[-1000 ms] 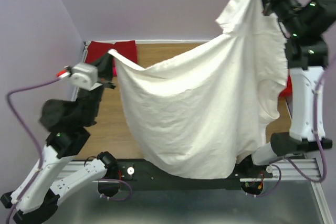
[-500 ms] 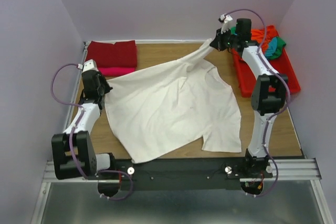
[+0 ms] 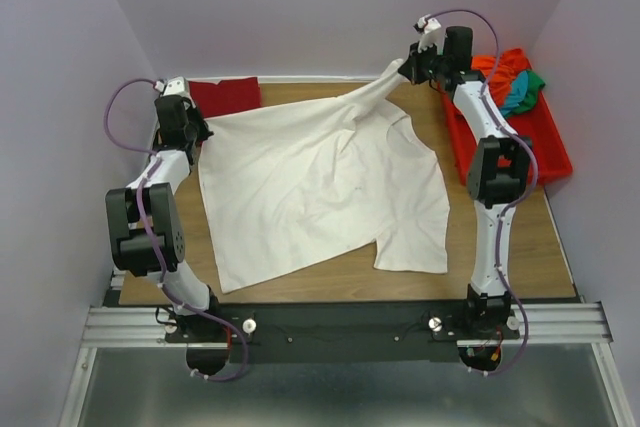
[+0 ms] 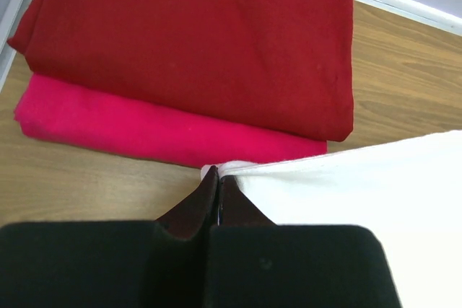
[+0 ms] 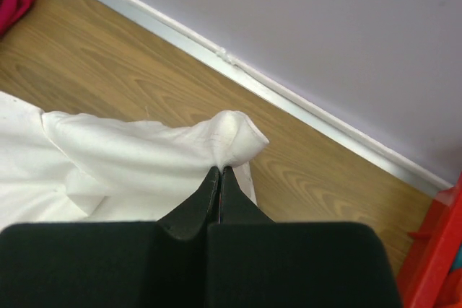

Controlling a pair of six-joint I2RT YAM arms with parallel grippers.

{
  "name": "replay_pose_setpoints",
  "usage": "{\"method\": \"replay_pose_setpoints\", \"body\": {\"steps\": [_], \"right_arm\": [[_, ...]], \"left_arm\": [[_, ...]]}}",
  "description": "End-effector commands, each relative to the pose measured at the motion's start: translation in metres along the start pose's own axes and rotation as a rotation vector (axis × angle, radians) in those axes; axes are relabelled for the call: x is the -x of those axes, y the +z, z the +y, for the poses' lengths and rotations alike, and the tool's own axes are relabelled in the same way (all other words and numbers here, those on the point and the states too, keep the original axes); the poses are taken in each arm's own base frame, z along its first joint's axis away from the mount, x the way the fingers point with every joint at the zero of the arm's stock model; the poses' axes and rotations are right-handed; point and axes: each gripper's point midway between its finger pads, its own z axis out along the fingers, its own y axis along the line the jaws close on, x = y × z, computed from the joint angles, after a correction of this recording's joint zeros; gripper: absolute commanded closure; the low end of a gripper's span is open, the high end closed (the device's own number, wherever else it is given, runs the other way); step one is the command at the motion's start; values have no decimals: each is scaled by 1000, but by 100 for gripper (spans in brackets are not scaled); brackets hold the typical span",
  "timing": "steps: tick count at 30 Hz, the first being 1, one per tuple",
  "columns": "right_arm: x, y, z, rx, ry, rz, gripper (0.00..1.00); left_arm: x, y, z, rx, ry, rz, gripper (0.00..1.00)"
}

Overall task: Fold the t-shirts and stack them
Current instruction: Fold the tshirt

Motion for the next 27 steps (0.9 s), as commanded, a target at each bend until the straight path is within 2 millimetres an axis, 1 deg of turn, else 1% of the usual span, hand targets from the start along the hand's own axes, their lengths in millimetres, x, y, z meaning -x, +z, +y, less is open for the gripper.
{"method": "replay_pose_setpoints", "body": {"steps": [1, 2, 3, 4, 6, 7, 8, 10, 11, 12, 14, 15, 17, 18, 20, 21, 22, 23, 24, 25, 26, 27], "right_arm": [[48, -17, 4, -4, -43, -92, 99], [52, -20, 8, 9, -48, -99, 99], [57, -23, 10, 13, -54, -107, 99], [66, -30, 13, 17, -60, -124, 99], [78, -36, 21, 41, -69, -145, 99], [80, -39, 22, 44, -68, -148, 99], [91, -47, 28, 53, -76, -168, 99], [101, -56, 31, 53, -84, -183, 99], [109, -65, 36, 52, -95, -196, 99], [113, -71, 38, 48, -100, -202, 99], [122, -81, 41, 38, -109, -215, 99], [137, -95, 47, 28, -122, -238, 99], [153, -114, 53, 11, -173, -266, 99], [170, -135, 60, -6, -205, -297, 99], [191, -160, 69, -30, -271, -335, 99], [197, -171, 71, -46, -293, -347, 99], [221, -201, 84, -65, -340, -396, 99], [226, -213, 89, -74, -373, -398, 99], [239, -230, 95, -91, -395, -416, 99], [265, -261, 107, -117, -432, -469, 99], [279, -283, 114, -143, -467, -495, 99], [284, -294, 118, -159, -481, -506, 99]], "left_arm": [[29, -6, -6, -40, 75, -67, 100], [34, -8, -7, -41, 82, -80, 100], [44, -15, -10, -46, 93, -107, 100], [50, -18, -9, -35, 107, -125, 100], [60, -26, -7, -12, 114, -156, 100], [70, -34, -8, -5, 119, -186, 100], [72, -38, -7, 6, 122, -196, 100], [81, -48, -8, 7, 131, -224, 100], [80, -50, -8, 9, 135, -221, 100], [84, -54, -10, 4, 141, -234, 100], [87, -59, -11, 3, 143, -240, 100], [94, -66, -15, -6, 145, -255, 100], [104, -78, -21, -27, 151, -282, 100], [119, -93, -27, -39, 159, -327, 100], [137, -114, -35, -56, 164, -379, 100], [155, -137, -42, -69, 169, -439, 100], [165, -151, -48, -81, 175, -476, 100], [175, -167, -53, -96, 180, -512, 100], [187, -184, -59, -113, 183, -558, 100], [205, -218, -69, -137, 187, -640, 100], [222, -257, -80, -172, 197, -731, 100], [229, -278, -87, -194, 204, -779, 100]]}}
